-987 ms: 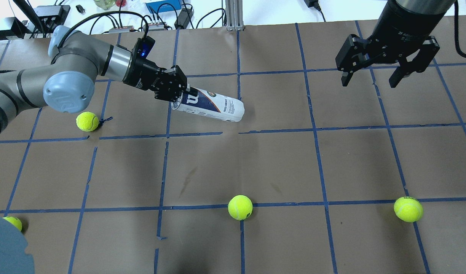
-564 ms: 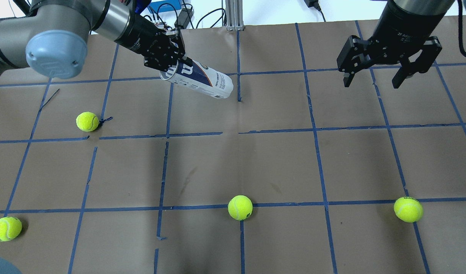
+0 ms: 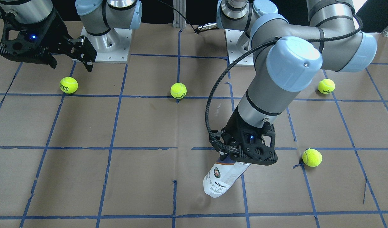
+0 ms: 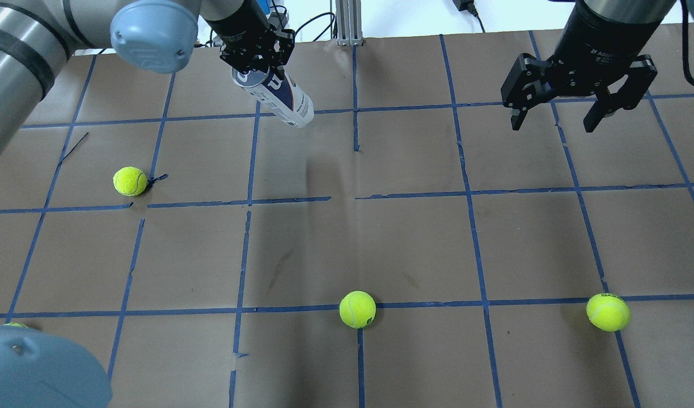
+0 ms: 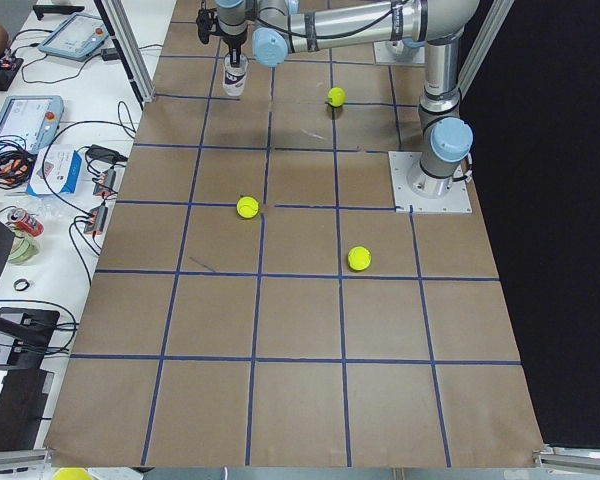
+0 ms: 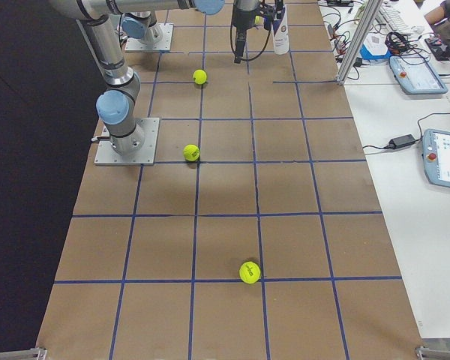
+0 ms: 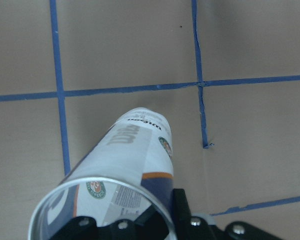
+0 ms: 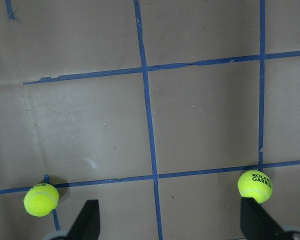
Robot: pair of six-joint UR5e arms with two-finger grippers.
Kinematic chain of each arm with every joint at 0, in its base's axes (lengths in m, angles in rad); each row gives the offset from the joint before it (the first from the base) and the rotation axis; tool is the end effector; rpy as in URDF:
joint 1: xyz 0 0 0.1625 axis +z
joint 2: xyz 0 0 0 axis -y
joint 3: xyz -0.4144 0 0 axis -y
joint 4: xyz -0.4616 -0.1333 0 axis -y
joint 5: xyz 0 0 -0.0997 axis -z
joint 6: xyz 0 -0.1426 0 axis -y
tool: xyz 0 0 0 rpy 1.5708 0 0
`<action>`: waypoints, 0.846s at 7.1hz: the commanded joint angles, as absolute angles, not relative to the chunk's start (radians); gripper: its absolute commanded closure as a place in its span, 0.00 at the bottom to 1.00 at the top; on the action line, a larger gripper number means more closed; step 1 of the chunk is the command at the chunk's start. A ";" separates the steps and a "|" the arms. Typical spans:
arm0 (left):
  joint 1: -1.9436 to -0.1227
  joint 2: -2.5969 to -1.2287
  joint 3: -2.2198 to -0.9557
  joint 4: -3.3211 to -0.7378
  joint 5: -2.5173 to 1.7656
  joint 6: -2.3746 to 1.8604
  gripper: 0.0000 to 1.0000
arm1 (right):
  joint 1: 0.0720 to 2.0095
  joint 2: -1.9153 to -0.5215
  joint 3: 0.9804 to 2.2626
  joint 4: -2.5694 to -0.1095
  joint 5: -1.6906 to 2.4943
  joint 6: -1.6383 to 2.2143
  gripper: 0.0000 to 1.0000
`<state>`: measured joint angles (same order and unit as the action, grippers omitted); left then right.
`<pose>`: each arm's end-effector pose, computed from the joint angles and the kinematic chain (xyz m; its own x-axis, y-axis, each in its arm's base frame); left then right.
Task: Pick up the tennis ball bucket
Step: 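Lift the can with the left gripper and tilt it upright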
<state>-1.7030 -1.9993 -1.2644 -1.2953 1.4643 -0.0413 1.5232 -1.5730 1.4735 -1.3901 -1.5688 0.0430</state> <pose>-0.2461 -0.7244 0.3583 -0.9881 0.1066 0.1113 0.0896 0.9849 -0.1483 0.1074 -0.5519 0.4725 -0.9959 0.0905 0.0015 0.0903 0.9926 0.0811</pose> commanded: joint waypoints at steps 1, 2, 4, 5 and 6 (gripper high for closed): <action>-1.799 -2.124 -1.156 -1.353 1.595 0.032 1.00 | 1.525 -1.572 1.474 -1.390 -1.560 0.044 0.00; -1.813 -2.150 -1.140 -1.365 1.636 0.082 1.00 | 1.523 -1.572 1.476 -1.388 -1.565 0.043 0.00; -1.813 -2.155 -1.140 -1.404 1.675 0.221 1.00 | 1.523 -1.572 1.476 -1.388 -1.574 0.040 0.00; -1.815 -2.158 -1.143 -1.404 1.674 0.215 1.00 | 1.523 -1.572 1.477 -1.388 -1.574 0.040 0.00; -1.815 -2.166 -1.144 -1.410 1.672 0.210 1.00 | 1.523 -1.572 1.479 -1.388 -1.574 0.040 0.00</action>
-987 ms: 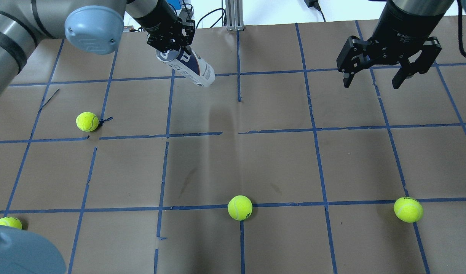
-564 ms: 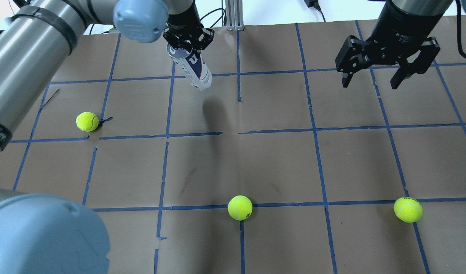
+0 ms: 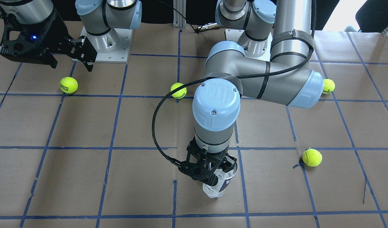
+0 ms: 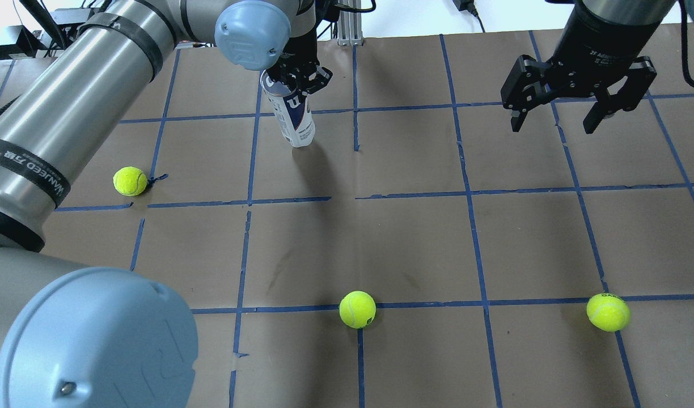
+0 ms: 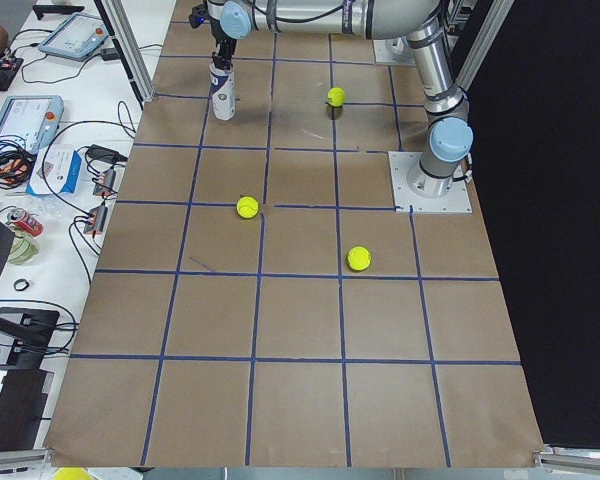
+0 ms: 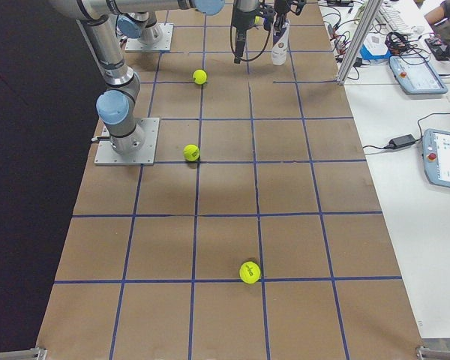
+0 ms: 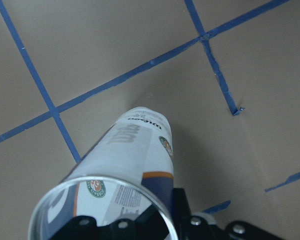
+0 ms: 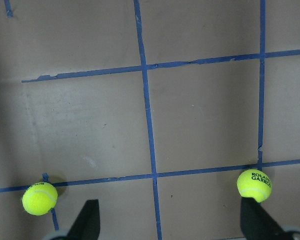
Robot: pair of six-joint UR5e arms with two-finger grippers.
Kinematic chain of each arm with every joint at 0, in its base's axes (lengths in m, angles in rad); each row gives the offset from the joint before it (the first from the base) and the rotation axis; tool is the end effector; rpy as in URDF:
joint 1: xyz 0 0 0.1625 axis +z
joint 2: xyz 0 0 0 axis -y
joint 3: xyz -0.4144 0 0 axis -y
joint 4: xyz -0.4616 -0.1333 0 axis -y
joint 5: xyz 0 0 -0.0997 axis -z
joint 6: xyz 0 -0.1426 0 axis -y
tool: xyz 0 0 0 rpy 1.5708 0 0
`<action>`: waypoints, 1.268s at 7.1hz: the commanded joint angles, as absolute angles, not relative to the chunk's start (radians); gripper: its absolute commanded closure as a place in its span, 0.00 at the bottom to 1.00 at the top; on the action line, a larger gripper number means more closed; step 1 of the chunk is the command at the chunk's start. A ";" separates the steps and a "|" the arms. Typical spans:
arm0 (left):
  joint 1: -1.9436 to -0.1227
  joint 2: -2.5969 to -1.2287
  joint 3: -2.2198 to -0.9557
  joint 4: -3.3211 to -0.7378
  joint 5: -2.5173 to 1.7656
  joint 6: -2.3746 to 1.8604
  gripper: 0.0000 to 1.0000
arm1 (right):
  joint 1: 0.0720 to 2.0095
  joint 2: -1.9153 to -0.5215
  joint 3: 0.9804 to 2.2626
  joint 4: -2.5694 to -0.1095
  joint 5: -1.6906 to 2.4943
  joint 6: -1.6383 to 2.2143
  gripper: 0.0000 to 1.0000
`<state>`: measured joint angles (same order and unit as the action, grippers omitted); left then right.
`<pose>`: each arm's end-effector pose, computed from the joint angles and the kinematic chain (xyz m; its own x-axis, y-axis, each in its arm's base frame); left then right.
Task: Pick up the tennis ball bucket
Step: 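Lift the can with the left gripper and tilt it upright, then set the can upright on the table and open the left gripper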
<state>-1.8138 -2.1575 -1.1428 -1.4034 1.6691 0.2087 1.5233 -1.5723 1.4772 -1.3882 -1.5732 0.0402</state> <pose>-0.3050 -0.7343 0.2936 -0.8953 0.4345 -0.0978 0.4356 0.9001 0.0118 0.1069 -0.5514 0.4700 -0.9962 0.0872 0.0059 0.0874 0.9923 0.0872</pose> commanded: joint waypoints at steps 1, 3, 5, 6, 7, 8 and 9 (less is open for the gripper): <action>-1.815 -2.171 -1.144 -1.413 1.671 0.201 0.95 | 1.523 -1.572 1.477 -1.388 -1.574 0.040 0.00; -1.815 -2.164 -1.147 -1.430 1.671 0.183 0.00 | 1.531 -1.559 1.468 -1.403 -1.569 0.040 0.00; -1.818 -2.120 -1.154 -1.433 1.658 0.172 0.00 | 1.537 -1.540 1.474 -1.508 -1.560 0.029 0.00; -1.828 -2.068 -1.176 -1.439 1.652 0.163 0.00 | 1.537 -1.539 1.477 -1.506 -1.557 0.029 0.00; -1.825 -1.974 -1.239 -1.446 1.658 0.164 0.00 | 1.537 -1.539 1.477 -1.508 -1.557 0.029 0.00; -1.801 -1.877 -1.315 -1.450 1.658 0.172 0.00 | 1.537 -1.536 1.479 -1.506 -1.557 0.029 0.00; -1.783 -1.768 -1.424 -1.453 1.663 0.161 0.00 | 1.537 -1.534 1.479 -1.508 -1.557 0.029 0.00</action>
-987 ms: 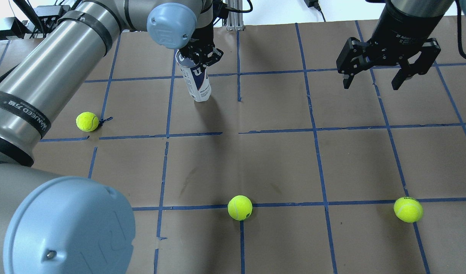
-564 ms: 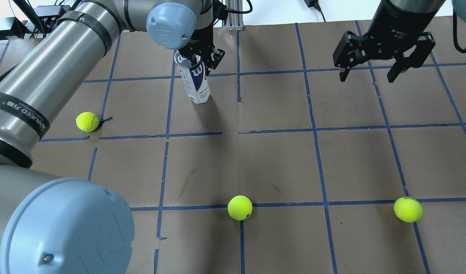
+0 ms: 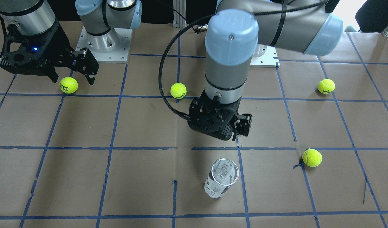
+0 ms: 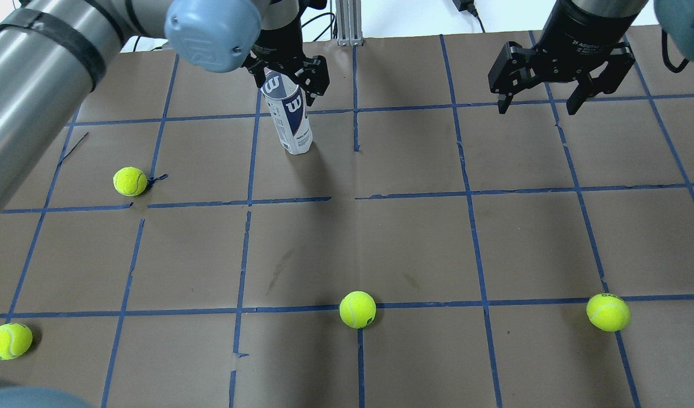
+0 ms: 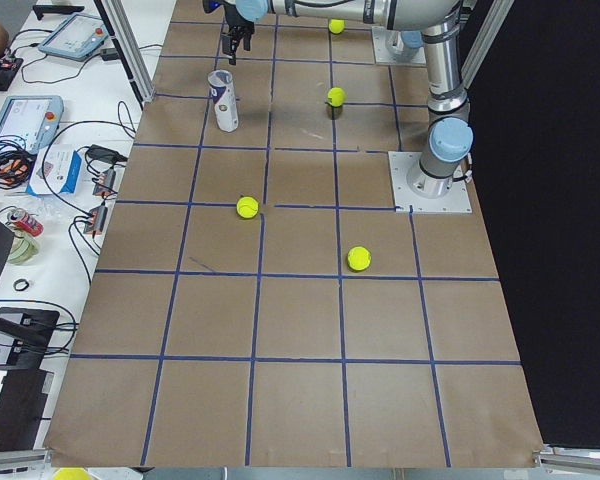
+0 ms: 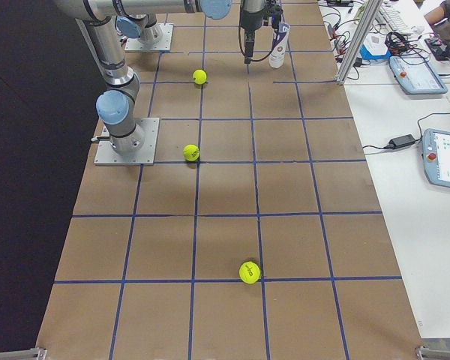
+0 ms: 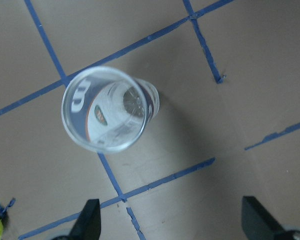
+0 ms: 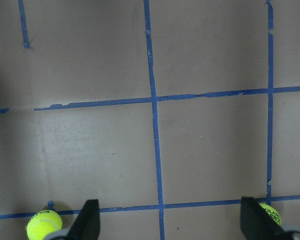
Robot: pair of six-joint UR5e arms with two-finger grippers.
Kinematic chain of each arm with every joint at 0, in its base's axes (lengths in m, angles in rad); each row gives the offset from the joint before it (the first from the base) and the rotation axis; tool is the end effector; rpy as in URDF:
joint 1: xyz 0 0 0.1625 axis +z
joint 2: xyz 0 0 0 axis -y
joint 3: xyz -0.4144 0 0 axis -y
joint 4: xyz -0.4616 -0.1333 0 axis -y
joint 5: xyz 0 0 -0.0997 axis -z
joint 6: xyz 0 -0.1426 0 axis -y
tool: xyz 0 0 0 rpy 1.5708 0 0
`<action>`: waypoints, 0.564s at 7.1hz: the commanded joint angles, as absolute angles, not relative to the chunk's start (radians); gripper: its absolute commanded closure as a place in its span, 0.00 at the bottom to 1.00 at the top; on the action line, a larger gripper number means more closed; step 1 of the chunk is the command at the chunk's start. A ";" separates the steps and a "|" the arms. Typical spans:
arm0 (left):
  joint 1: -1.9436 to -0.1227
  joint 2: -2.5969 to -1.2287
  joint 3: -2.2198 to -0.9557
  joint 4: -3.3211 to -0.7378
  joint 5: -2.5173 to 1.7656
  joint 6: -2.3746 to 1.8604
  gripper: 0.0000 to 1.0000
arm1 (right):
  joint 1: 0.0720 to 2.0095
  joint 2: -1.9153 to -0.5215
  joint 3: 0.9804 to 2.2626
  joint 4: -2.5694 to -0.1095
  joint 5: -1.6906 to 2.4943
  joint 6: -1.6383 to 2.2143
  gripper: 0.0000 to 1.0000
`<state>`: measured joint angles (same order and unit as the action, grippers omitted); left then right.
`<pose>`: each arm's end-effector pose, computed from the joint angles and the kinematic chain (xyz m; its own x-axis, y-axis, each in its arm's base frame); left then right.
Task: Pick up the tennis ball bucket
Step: 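Set the can upright on the table and open the left gripper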
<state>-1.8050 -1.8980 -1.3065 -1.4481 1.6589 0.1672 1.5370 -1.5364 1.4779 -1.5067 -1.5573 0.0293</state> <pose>-0.2803 -0.6547 0.3901 -0.9181 0.3845 -0.0966 0.3899 0.9198 -0.0443 0.1158 -0.5782 0.4605 -0.9979 0.0631 -0.0133 0.0631 0.9980 0.0060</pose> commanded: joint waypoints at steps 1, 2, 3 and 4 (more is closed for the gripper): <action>-1.754 -1.679 -1.495 -1.453 1.660 0.103 0.00 | 1.540 -1.535 1.479 -1.505 -1.557 0.029 0.00; -1.679 -1.616 -1.561 -1.516 1.654 -0.005 0.00 | 1.563 -1.539 1.483 -1.503 -1.560 0.026 0.00; -1.607 -1.579 -1.568 -1.598 1.648 -0.006 0.00 | 1.592 -1.536 1.485 -1.505 -1.568 0.035 0.00; -1.553 -1.554 -1.584 -1.606 1.605 -0.002 0.00 | 1.591 -1.534 1.488 -1.506 -1.566 0.037 0.00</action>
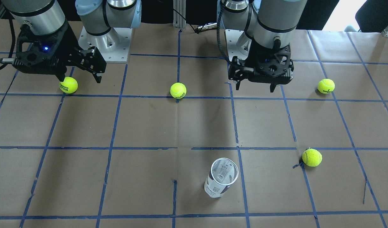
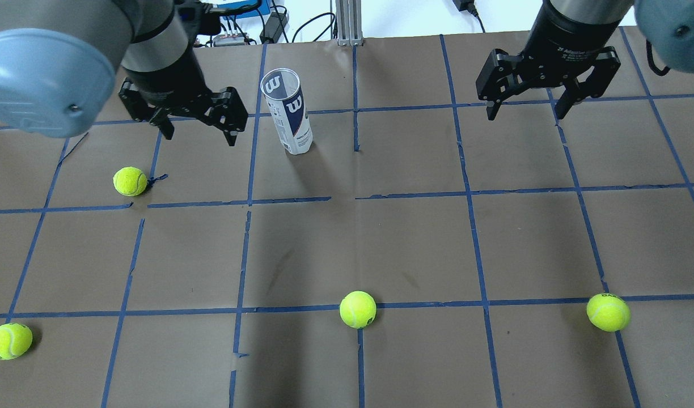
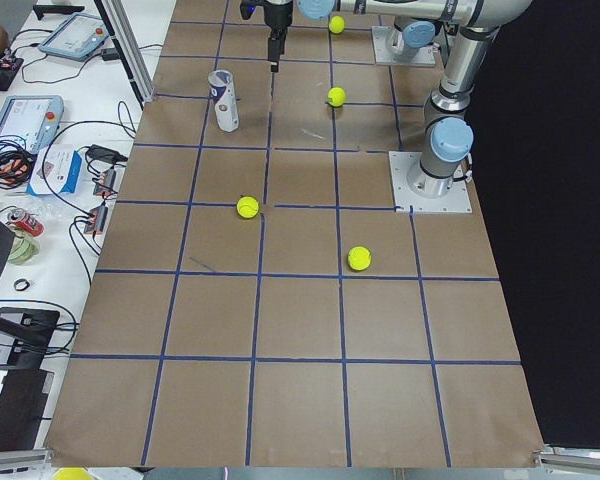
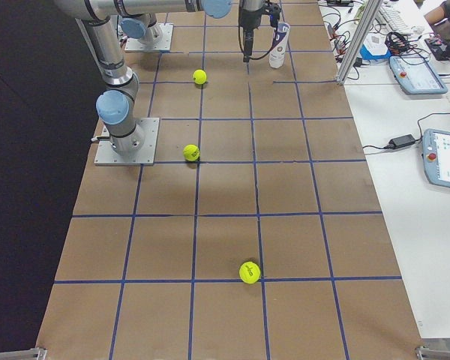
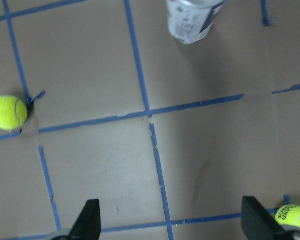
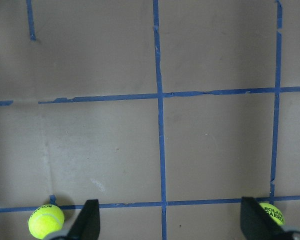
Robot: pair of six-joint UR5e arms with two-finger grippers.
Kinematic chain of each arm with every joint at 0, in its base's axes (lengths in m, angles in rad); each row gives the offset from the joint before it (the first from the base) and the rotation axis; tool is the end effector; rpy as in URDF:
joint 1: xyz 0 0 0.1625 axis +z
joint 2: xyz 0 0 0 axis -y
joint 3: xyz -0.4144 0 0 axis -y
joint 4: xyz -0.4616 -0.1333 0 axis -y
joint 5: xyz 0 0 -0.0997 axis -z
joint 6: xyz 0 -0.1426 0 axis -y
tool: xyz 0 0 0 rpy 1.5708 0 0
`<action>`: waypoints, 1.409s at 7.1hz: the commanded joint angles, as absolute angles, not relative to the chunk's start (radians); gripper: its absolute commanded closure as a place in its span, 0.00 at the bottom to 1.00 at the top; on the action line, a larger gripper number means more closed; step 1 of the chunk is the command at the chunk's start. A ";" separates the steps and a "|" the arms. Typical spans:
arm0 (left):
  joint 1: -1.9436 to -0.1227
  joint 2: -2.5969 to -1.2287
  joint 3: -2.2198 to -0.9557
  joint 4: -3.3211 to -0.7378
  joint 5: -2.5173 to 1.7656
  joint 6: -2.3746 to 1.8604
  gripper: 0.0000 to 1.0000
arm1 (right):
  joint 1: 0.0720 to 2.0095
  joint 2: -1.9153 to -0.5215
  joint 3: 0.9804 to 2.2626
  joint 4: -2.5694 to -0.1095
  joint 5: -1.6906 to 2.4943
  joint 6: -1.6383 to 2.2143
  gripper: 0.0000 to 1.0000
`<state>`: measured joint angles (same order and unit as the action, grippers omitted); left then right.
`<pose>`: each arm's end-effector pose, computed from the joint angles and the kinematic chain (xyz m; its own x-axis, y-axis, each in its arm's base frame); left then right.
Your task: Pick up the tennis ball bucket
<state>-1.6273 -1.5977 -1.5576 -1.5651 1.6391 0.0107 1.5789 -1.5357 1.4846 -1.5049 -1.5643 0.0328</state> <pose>-0.1556 -0.5634 0.4274 -0.9954 0.0676 -0.0682 0.0671 0.9977 0.0087 0.1389 -0.5720 0.4562 -0.9997 0.0248 -0.0060 0.0247 0.9996 0.0150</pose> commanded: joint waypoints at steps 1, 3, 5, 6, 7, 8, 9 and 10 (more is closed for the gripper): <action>-1.551 -1.554 -1.582 -1.602 1.592 -0.023 0.00 | 1.592 -1.534 1.488 -1.506 -1.565 0.043 0.00; -1.551 -1.552 -1.566 -1.597 1.591 -0.025 0.00 | 1.589 -1.534 1.488 -1.508 -1.566 0.040 0.00; -1.546 -1.545 -1.577 -1.592 1.592 -0.022 0.00 | 1.586 -1.534 1.488 -1.506 -1.563 0.040 0.00; -1.548 -1.540 -1.577 -1.592 1.591 -0.015 0.00 | 1.586 -1.534 1.488 -1.506 -1.565 0.037 0.00; -1.548 -1.540 -1.574 -1.592 1.589 -0.014 0.00 | 1.586 -1.534 1.488 -1.506 -1.565 0.038 0.00; -1.548 -1.540 -1.574 -1.592 1.591 -0.014 0.00 | 1.586 -1.534 1.488 -1.506 -1.565 0.038 0.00; -1.546 -1.549 -1.560 -1.592 1.591 -0.015 0.00 | 1.588 -1.535 1.488 -1.506 -1.565 0.037 0.00; -1.546 -1.546 -1.568 -1.592 1.592 -0.014 0.00 | 1.588 -1.534 1.488 -1.506 -1.565 0.040 0.00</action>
<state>-1.5469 -1.5457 -1.5665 -1.5923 1.5910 -0.0146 1.5870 -1.5345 1.4880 -1.5064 -1.5646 0.0380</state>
